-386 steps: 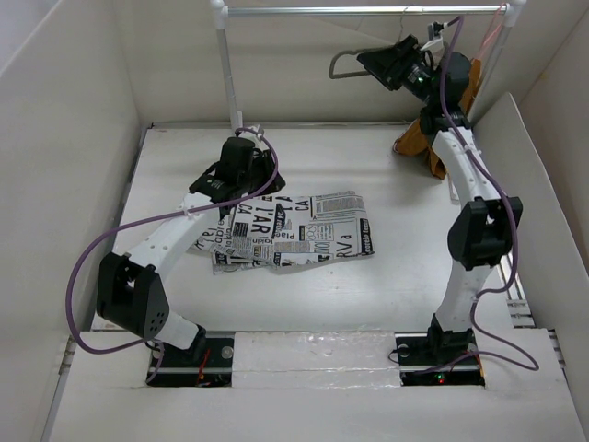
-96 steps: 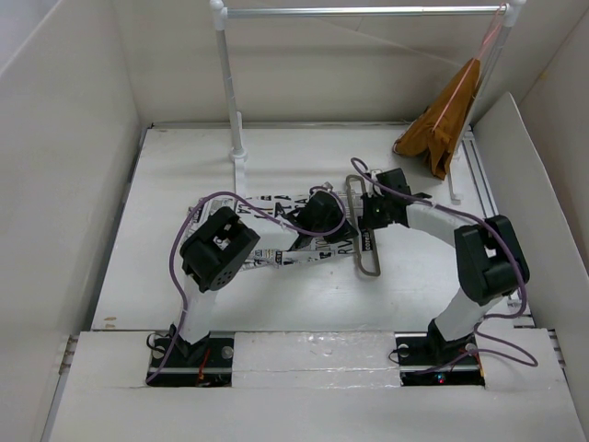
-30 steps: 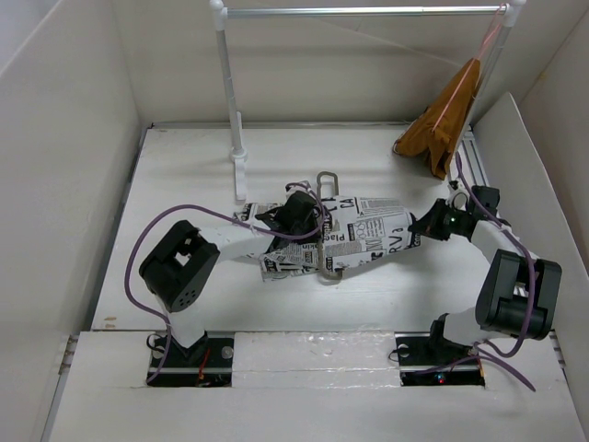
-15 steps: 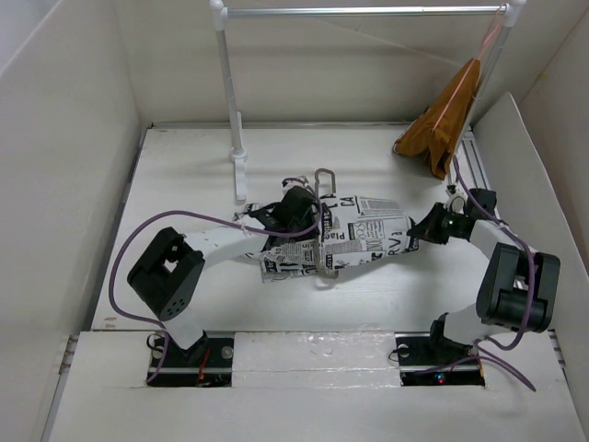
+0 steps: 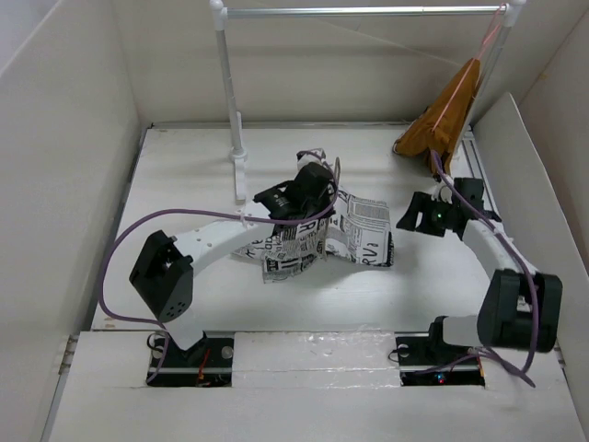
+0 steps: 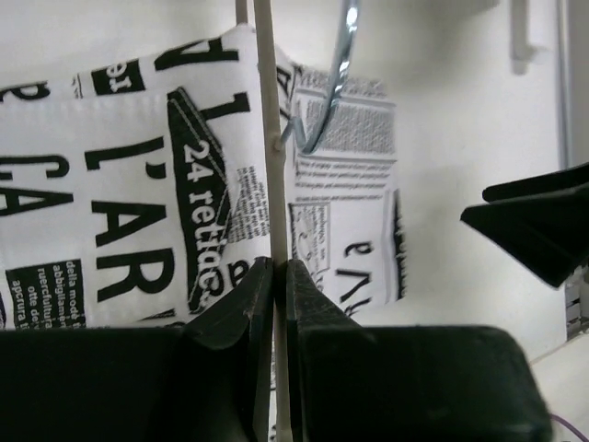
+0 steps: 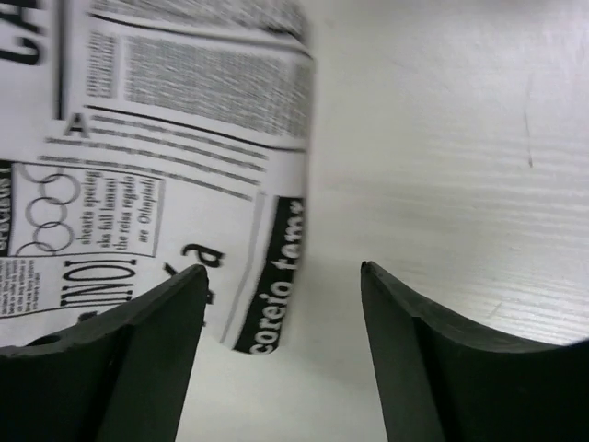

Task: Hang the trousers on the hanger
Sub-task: Place the trousers on the hanger, then place the hanger at the clothesline.

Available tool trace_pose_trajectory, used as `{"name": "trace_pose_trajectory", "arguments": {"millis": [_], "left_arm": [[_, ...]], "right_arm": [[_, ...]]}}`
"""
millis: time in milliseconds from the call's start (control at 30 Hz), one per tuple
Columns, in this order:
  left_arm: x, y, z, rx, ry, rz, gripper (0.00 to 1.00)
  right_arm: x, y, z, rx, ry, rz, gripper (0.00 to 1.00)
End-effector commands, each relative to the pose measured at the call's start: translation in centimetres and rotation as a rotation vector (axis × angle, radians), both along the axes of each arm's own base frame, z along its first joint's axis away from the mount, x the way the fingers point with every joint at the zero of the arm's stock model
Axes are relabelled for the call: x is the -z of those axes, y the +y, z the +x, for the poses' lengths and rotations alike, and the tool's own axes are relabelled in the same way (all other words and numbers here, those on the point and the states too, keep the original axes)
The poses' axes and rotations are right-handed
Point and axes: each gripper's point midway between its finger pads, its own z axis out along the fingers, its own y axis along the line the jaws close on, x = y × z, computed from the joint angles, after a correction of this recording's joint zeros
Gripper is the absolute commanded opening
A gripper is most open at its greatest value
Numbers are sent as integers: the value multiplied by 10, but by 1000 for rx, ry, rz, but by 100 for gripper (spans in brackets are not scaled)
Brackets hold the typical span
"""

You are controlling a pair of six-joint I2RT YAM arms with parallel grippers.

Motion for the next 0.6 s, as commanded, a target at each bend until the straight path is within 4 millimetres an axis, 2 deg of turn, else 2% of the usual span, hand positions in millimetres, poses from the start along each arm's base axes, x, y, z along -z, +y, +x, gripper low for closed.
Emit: {"name": "trace_pose_trajectory", "arguments": {"millis": [0, 33, 67, 133, 167, 300, 367, 467, 567], "left_arm": [[-91, -20, 8, 18, -185, -88, 0], [-96, -21, 10, 25, -198, -84, 0], [-110, -24, 11, 31, -218, -105, 0], [-117, -27, 13, 41, -228, -119, 0], [-124, -29, 14, 42, -239, -128, 0], [-120, -42, 14, 60, -245, -147, 0], [-104, -48, 16, 69, -223, -148, 0], [-92, -54, 13, 79, -197, -173, 0], [-93, -60, 10, 82, -182, -226, 0]], "right_arm": [[-73, 12, 2, -71, -188, -104, 74], [-93, 21, 3, -96, -246, -95, 75], [-118, 41, -4, -140, -317, -65, 76], [-143, 69, -13, -208, -381, -8, 76], [-163, 96, -24, -258, -411, 45, 78], [-196, 154, -37, -337, -462, 189, 82], [-193, 161, -35, -309, -448, 199, 82], [-179, 163, -36, -307, -400, 210, 82], [-184, 184, -42, -354, -408, 281, 83]]}}
